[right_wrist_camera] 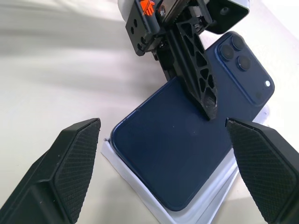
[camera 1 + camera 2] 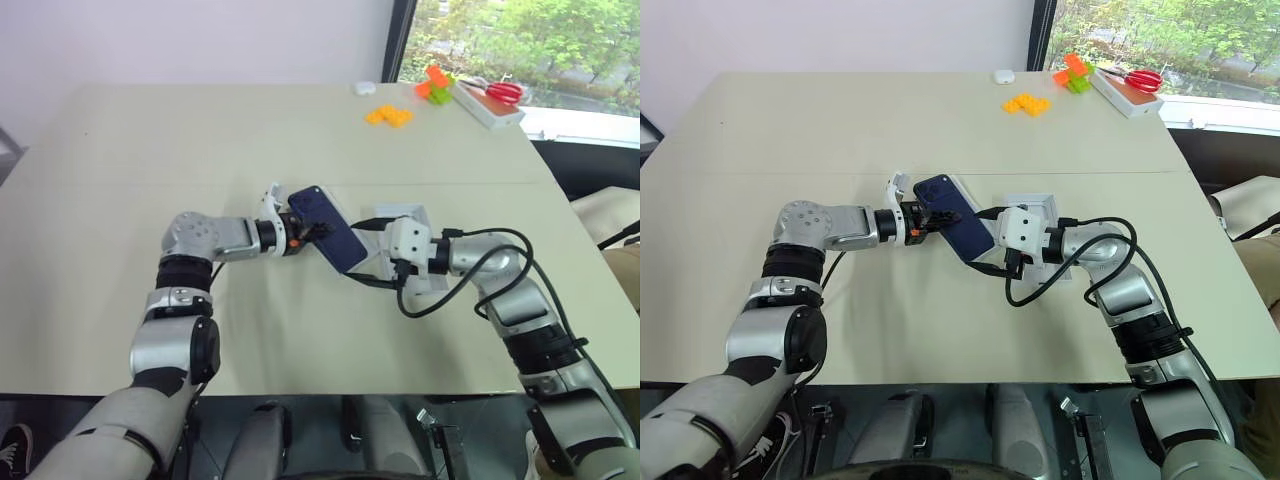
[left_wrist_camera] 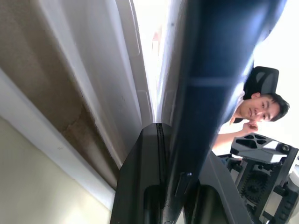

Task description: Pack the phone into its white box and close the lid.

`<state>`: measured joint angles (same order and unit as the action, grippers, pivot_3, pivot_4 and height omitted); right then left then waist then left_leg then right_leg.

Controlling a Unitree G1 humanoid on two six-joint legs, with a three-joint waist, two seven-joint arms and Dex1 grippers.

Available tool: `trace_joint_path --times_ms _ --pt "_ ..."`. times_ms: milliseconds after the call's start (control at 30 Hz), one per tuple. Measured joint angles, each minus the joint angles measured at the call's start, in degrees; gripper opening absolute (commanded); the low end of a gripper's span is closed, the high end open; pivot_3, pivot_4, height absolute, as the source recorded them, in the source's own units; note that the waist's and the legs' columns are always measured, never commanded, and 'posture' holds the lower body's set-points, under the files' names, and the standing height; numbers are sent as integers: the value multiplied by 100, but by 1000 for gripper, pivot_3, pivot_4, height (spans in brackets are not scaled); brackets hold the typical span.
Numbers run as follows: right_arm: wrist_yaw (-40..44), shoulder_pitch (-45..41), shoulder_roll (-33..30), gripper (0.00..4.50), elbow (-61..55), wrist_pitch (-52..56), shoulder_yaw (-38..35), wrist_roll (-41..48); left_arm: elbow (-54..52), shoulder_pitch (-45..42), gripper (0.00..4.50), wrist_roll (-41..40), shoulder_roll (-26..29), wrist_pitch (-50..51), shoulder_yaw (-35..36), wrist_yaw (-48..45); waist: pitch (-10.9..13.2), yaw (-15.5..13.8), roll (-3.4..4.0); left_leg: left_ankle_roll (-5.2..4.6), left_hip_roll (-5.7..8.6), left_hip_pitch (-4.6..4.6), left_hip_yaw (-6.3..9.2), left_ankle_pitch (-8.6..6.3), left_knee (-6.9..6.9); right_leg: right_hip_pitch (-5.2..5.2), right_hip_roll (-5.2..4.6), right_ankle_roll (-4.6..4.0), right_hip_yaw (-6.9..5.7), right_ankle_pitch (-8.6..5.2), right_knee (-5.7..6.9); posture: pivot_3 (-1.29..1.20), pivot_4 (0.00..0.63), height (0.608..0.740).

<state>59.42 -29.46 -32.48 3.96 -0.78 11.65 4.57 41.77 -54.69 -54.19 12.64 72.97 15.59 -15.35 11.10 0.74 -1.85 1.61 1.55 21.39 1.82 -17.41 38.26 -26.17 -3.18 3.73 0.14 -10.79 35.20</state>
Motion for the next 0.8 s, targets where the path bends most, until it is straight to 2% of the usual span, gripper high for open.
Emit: trace_joint_path --times_ms 167,800 --pt "-2 0 0 4500 7 -26 3 -52 93 -201 4356 132 -32 -18 174 -217 0 2 0 5 -2 -5 1 3 2 6 2 -3 -1 2 2 0 150 740" --pt "-2 -16 20 4500 151 -136 45 -109 3 -477 4440 580 106 901 568 -246 0 10 0 16 -12 -6 5 10 2 6 16 -9 0 6 4 0 150 740"
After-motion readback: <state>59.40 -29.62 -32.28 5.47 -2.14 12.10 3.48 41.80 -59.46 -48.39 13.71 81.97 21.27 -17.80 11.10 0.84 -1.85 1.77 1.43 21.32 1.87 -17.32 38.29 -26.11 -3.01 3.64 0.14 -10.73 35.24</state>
